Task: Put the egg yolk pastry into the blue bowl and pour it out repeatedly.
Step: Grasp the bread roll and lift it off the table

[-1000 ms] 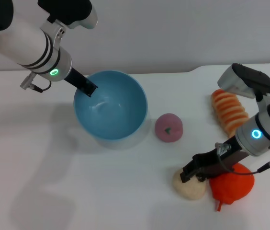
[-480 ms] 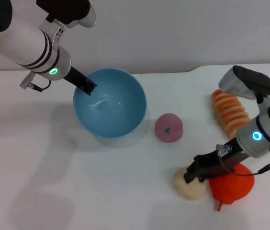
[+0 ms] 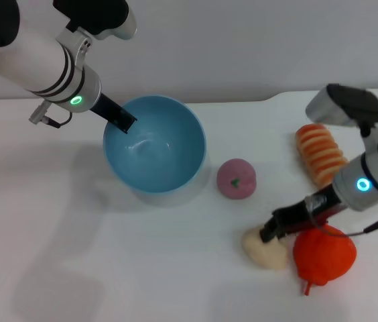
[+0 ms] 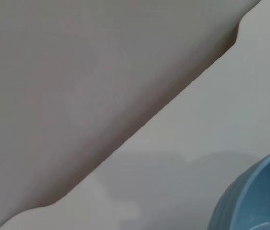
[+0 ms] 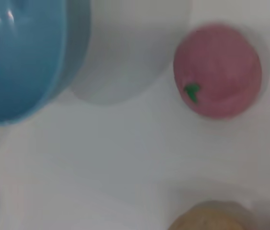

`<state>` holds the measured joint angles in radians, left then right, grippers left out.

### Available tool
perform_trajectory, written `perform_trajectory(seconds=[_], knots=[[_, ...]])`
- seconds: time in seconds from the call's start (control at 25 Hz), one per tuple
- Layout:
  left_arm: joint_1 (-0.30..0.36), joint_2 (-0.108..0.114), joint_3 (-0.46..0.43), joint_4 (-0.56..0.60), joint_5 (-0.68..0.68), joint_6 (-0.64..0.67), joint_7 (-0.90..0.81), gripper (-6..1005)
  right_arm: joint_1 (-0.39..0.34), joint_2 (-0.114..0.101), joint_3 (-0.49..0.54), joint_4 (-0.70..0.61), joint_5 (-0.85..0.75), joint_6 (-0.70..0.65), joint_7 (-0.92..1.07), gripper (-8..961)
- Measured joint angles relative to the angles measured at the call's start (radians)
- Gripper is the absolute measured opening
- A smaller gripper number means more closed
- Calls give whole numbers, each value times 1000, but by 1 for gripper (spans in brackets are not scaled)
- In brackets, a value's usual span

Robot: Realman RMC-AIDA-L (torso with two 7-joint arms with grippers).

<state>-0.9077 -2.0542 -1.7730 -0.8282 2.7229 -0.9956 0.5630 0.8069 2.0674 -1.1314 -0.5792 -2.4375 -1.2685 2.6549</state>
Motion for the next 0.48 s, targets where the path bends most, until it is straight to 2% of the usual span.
perform_trajectory(seconds=[0.2, 0.48], knots=[[-2, 0, 3, 0, 0, 2, 0, -1, -18, 6, -1, -106, 13, -29, -12, 163], [-10, 0, 3, 10, 0, 1, 0, -1, -14, 0, -3, -262, 142, -100, -97, 112]])
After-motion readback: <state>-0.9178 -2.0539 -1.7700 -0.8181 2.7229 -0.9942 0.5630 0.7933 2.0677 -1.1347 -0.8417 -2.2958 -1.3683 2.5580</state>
